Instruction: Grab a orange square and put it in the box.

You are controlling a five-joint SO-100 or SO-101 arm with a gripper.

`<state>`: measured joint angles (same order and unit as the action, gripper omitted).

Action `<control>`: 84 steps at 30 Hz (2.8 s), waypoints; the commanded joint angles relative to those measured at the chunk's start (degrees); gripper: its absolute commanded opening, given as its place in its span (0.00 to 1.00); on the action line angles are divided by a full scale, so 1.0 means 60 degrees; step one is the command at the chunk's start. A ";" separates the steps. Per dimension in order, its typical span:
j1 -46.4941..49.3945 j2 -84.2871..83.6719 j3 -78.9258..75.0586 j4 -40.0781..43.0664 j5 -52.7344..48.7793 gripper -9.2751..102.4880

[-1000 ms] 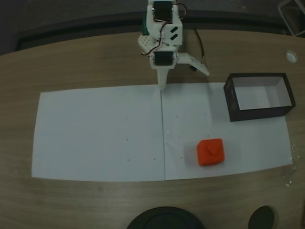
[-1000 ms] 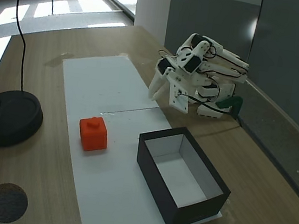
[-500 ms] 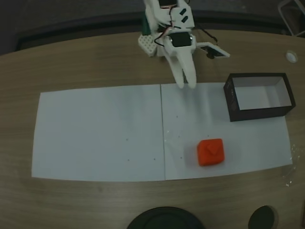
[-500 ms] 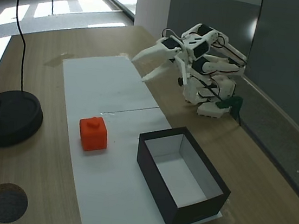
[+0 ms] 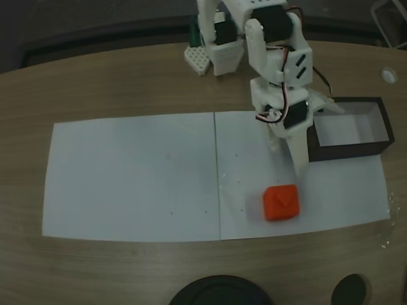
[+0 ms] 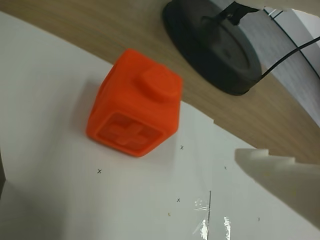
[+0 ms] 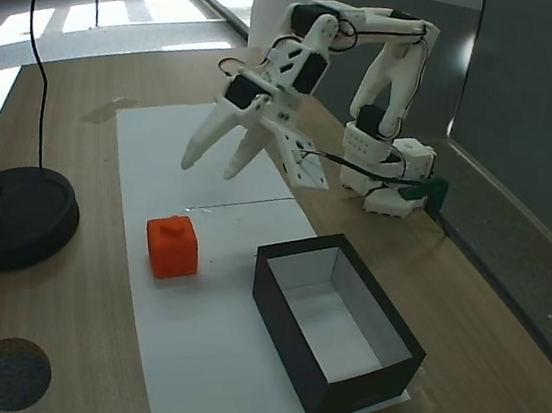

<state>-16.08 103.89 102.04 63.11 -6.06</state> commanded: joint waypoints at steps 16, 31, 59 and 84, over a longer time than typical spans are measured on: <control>0.0103 -0.6343 -0.7046 0.2520 0.0879 0.42; 0.0205 -0.5859 -0.7808 0.3091 0.0879 0.08; -0.5786 0.2944 -0.2271 0.3311 -0.0439 0.08; -0.5991 -0.1597 -0.1230 -0.0220 0.0000 0.28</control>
<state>-52.47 93.08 96.68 61.96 -7.03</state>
